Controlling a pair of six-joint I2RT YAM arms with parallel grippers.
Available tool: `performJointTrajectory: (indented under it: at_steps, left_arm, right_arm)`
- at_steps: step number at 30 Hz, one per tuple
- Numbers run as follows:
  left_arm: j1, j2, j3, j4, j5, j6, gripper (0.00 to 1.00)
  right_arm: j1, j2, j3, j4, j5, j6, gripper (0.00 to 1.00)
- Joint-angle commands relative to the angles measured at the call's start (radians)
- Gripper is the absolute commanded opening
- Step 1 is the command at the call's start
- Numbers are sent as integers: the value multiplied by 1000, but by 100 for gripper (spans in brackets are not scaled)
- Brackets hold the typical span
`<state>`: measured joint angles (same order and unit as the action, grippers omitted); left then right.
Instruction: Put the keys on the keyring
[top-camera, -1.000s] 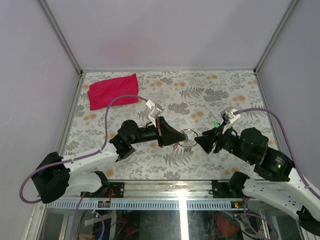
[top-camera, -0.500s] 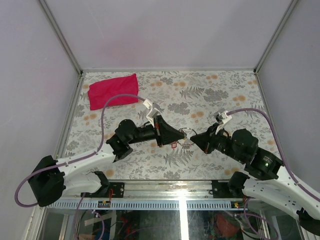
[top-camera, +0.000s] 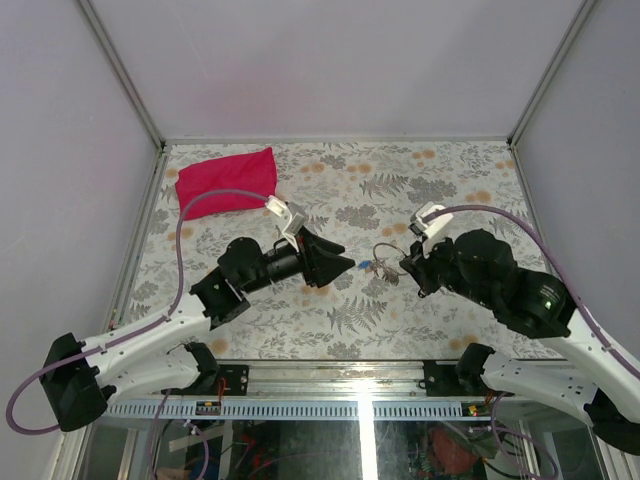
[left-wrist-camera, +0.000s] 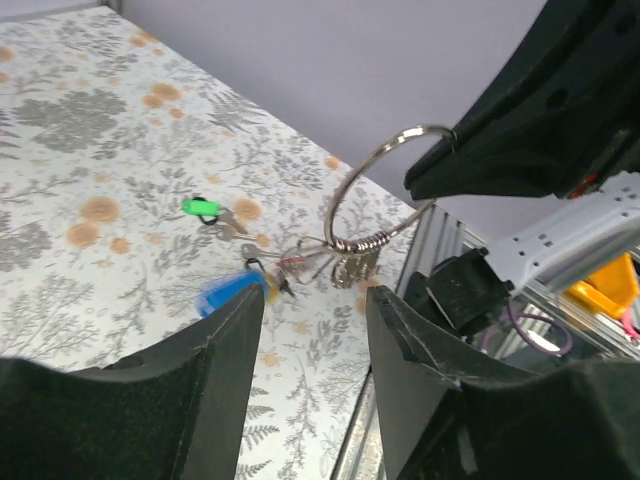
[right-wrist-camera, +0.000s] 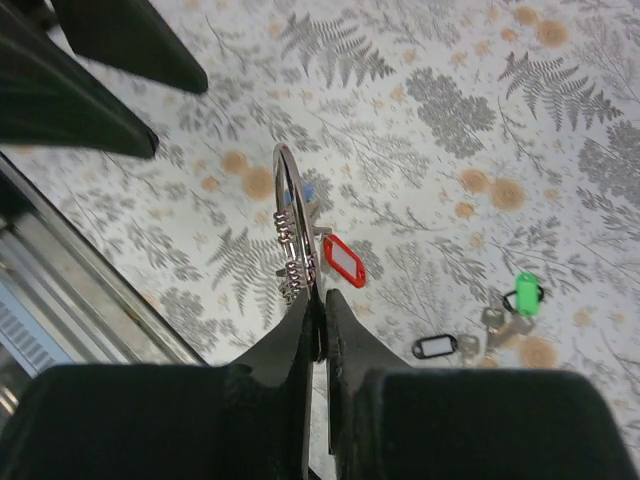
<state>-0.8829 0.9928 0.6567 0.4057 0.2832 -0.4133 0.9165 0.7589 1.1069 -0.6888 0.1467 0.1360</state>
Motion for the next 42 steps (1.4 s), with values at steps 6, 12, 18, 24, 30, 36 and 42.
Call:
performJointTrajectory:
  at_steps: [6, 12, 18, 24, 30, 36, 42]
  left_arm:
    - [-1, 31, 133, -128, -21, 176, 51]
    - [-2, 96, 231, -216, 146, 324, 51]
    - [-2, 129, 294, -308, 263, 435, 51]
    - [-5, 141, 322, -383, 286, 502, 47]
    - [-16, 164, 358, -450, 273, 544, 33]
    - [-23, 184, 400, -490, 270, 561, 6]
    - [-22, 182, 412, -487, 227, 518, 0]
  right_arm:
    - [3, 71, 69, -83, -116, -192, 0]
    - [4, 98, 63, -26, -241, -195, 0]
    - [3, 143, 85, 5, -286, -152, 0]
    - [2, 154, 96, 38, -329, -122, 0]
    - [3, 145, 100, 54, -363, -108, 0]
    - [3, 141, 98, 70, -374, -104, 0]
    - [3, 107, 79, 116, -324, -97, 13]
